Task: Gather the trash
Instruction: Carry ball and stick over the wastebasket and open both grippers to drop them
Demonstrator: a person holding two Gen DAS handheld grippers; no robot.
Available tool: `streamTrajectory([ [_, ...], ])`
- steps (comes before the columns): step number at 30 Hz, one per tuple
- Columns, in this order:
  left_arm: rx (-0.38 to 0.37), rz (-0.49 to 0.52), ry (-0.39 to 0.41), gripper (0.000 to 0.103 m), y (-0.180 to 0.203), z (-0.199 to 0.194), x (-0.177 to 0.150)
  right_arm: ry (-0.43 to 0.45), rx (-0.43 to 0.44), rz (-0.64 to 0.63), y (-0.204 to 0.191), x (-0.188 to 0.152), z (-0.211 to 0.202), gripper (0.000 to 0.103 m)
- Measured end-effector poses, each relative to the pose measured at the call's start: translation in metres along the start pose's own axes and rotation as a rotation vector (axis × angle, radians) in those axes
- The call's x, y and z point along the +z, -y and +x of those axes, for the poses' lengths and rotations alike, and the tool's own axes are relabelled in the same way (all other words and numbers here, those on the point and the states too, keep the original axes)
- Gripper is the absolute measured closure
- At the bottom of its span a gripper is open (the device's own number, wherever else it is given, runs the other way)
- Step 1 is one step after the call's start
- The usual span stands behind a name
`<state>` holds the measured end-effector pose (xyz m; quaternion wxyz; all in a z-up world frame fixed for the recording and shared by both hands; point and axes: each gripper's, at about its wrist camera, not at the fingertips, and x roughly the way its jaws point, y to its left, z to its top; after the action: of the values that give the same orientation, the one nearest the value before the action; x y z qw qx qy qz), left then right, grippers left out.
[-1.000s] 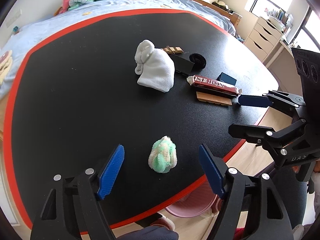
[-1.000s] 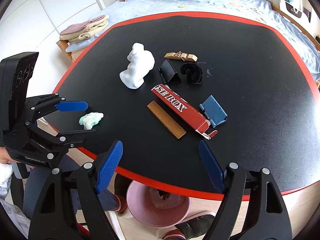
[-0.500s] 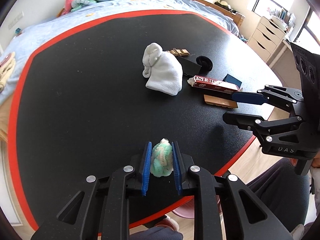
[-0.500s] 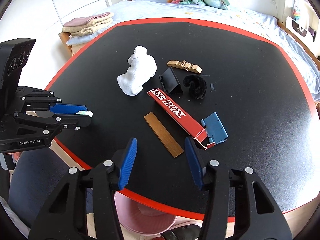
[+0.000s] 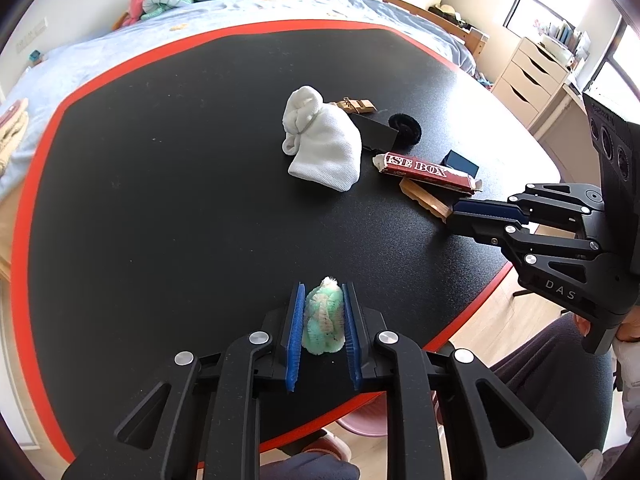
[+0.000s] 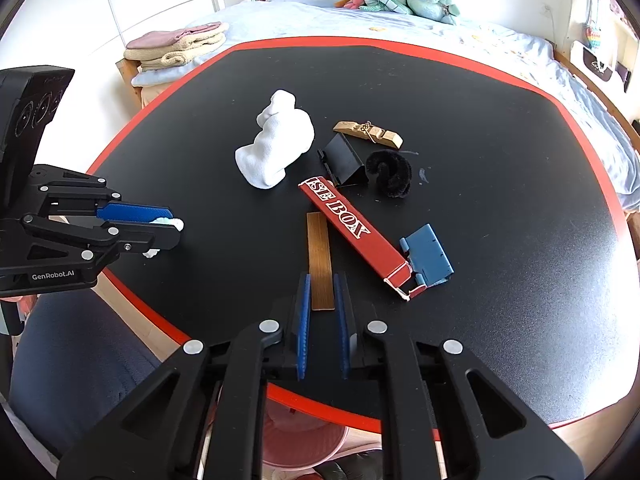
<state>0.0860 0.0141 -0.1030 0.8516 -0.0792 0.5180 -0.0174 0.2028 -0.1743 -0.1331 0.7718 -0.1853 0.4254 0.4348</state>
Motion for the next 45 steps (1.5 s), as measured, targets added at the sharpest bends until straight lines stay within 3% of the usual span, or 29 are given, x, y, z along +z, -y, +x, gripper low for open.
streamTrajectory([
  [17,-0.026,0.031,0.049,0.085,0.021,-0.037,-0.013,0.04,0.024,0.04,-0.011,-0.014,-0.054,0.092],
  [32,-0.079,0.087,0.068,0.085,0.063,-0.071,-0.041,0.053,0.019,0.059,-0.036,-0.06,-0.12,0.092],
  [45,-0.122,0.142,0.05,0.085,0.096,-0.082,-0.068,0.025,0.025,0.073,-0.05,-0.098,-0.141,0.092],
])
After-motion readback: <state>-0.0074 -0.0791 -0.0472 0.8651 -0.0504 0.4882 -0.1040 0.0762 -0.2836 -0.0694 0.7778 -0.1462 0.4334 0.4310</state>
